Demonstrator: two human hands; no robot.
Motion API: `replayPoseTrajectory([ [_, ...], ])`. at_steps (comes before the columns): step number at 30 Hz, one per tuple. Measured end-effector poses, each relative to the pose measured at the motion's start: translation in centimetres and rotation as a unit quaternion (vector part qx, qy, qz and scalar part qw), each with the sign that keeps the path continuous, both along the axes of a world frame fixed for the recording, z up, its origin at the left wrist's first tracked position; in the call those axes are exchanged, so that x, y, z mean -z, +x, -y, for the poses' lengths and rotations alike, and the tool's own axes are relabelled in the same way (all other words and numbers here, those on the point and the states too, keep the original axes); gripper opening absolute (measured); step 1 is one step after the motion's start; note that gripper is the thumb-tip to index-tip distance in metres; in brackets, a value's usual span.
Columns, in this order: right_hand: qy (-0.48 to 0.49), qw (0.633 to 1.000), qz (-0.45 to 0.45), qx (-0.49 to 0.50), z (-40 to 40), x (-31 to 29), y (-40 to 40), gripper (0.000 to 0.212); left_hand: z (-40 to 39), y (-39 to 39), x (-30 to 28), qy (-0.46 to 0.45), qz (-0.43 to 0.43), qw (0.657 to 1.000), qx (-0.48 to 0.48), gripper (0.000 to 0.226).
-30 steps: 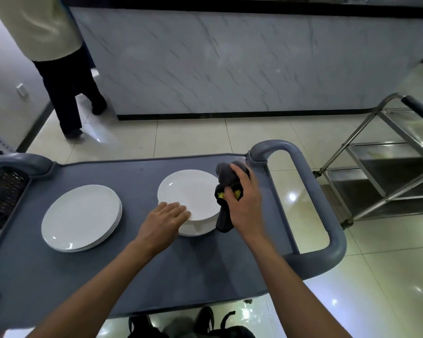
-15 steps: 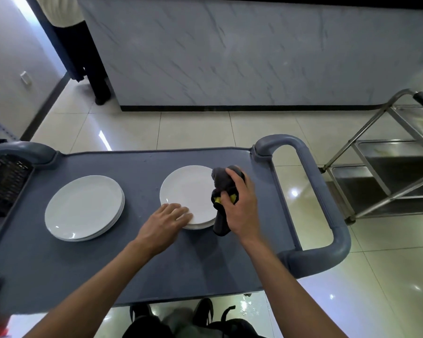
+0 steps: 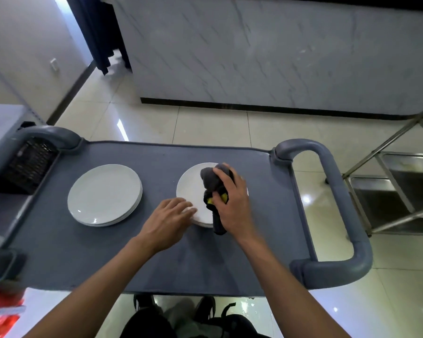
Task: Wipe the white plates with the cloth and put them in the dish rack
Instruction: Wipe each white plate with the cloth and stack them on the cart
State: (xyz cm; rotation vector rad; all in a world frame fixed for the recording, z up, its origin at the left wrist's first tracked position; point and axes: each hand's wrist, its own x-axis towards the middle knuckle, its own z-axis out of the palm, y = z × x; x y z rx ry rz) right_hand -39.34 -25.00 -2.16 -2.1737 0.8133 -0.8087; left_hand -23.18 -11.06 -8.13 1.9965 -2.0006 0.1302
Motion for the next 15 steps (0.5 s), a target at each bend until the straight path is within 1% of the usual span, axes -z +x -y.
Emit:
replayPoseTrajectory([
  [5,-0.021,0.999,0.007,-0.048,-1.1,-0.7,3.3,0.058,-2.5,2.0,-0.9,-0.025,-0.03,0.995,-0.094,0.029],
  [10,-0.029,0.994,-0.008,-0.108,-3.1,-1.2,7.6,0.058,-5.8,4.5,-1.3,-0.014,-0.068,0.981,-0.183,0.032],
  [13,-0.029,0.99,-0.008,-0.135,-4.6,-1.4,10.4,0.058,-8.0,6.5,-1.5,-0.028,-0.092,0.966,-0.24,0.031],
  [15,-0.028,0.988,-0.004,-0.151,-5.8,-1.5,12.3,0.057,-9.4,8.0,-1.4,-0.041,-0.11,0.948,-0.296,0.031],
])
